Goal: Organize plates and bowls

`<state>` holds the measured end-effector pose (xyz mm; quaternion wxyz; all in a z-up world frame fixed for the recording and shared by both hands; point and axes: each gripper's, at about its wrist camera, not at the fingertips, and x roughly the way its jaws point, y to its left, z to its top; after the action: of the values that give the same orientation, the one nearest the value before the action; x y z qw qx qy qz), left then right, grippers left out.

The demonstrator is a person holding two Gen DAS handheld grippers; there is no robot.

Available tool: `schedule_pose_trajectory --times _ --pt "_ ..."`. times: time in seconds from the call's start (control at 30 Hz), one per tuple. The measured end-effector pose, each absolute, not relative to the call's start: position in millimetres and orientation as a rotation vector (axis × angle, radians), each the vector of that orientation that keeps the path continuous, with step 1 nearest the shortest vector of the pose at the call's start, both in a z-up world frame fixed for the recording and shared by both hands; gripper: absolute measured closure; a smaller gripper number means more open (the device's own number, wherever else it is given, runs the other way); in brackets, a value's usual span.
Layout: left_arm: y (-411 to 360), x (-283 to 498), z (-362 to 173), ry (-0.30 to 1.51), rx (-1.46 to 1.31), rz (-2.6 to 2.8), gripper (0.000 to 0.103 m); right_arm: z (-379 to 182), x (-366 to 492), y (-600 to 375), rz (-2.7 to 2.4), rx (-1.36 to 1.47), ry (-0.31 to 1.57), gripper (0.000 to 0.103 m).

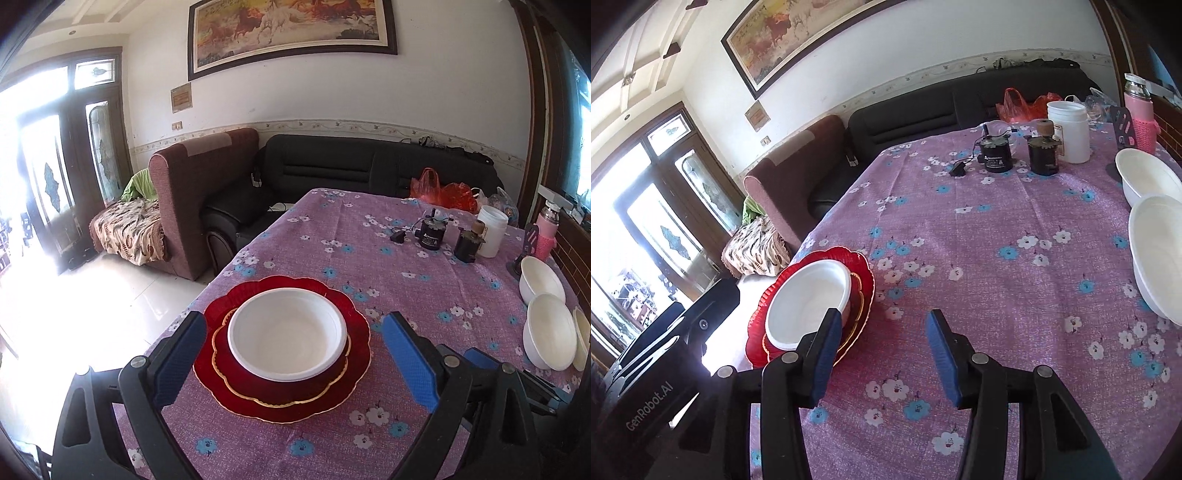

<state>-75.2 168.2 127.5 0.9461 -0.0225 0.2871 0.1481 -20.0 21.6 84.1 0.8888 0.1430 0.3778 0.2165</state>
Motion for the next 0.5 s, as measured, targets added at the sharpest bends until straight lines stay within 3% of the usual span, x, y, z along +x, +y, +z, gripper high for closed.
schedule_pose_trajectory --times 0.5 --pt "128.0 -85.0 138.1 0.573 0.032 0.277 0.007 92.2 -35.1 -38.7 0.398 0.391 0.732 0.049"
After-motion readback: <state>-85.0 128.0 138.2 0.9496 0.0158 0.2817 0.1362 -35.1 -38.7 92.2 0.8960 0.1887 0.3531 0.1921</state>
